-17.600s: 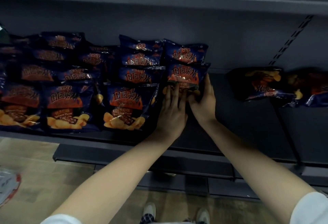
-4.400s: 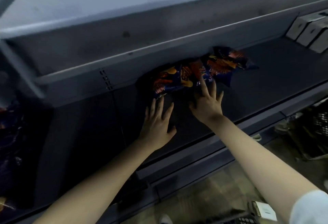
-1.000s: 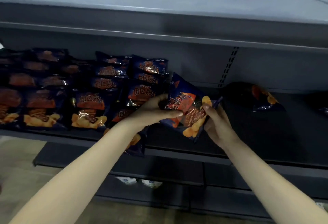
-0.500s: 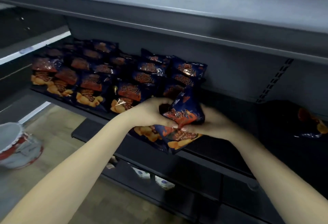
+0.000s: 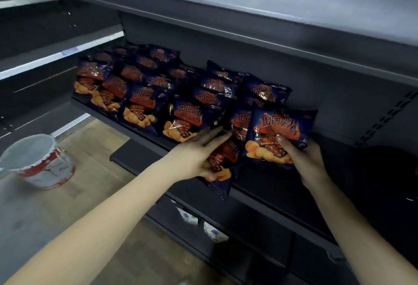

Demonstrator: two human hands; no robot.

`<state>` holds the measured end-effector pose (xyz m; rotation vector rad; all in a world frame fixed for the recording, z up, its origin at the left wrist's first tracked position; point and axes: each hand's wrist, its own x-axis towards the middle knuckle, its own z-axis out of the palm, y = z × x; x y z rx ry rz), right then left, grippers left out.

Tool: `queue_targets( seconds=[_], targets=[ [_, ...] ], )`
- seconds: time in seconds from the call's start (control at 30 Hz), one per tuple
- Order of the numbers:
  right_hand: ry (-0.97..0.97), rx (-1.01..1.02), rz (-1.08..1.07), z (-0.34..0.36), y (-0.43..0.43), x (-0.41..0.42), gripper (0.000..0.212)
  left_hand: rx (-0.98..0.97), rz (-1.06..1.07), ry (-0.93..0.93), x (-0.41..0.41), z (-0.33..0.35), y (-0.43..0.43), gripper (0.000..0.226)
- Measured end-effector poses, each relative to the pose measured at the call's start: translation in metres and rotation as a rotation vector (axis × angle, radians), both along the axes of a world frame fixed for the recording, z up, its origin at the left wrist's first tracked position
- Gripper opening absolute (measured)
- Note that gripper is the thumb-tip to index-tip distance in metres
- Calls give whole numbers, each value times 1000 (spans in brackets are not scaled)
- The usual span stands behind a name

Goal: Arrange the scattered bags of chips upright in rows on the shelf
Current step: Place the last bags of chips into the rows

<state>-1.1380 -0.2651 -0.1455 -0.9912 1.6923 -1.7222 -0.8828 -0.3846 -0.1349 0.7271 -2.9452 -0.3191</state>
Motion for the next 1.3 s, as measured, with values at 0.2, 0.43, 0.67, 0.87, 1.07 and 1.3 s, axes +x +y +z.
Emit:
queue_targets(
  seconds=[0.2, 0.43, 0.67, 0.87, 1.07, 1.3],
  targets=[
    [-39, 51, -23, -15, 7, 2, 24, -22, 24, -261, -26, -5, -3, 124],
    [-47, 4, -161, -17, 24, -5, 20, -67, -16, -234, -37, 1, -3, 105],
    [-50, -20, -269, -13, 36, -14, 18, -53, -1, 145, -39, 7, -8, 84],
    [-13, -11, -227, -17, 43, -14, 27, -127, -50, 117, -69, 4, -16, 88],
    [26, 28, -237, -38, 57, -10, 35, -302, 5, 53, -88, -25, 1, 91],
    [-55, 48, -355, -33, 63, -34, 36, -366, -11, 45, -96, -38, -7, 103]
  ],
)
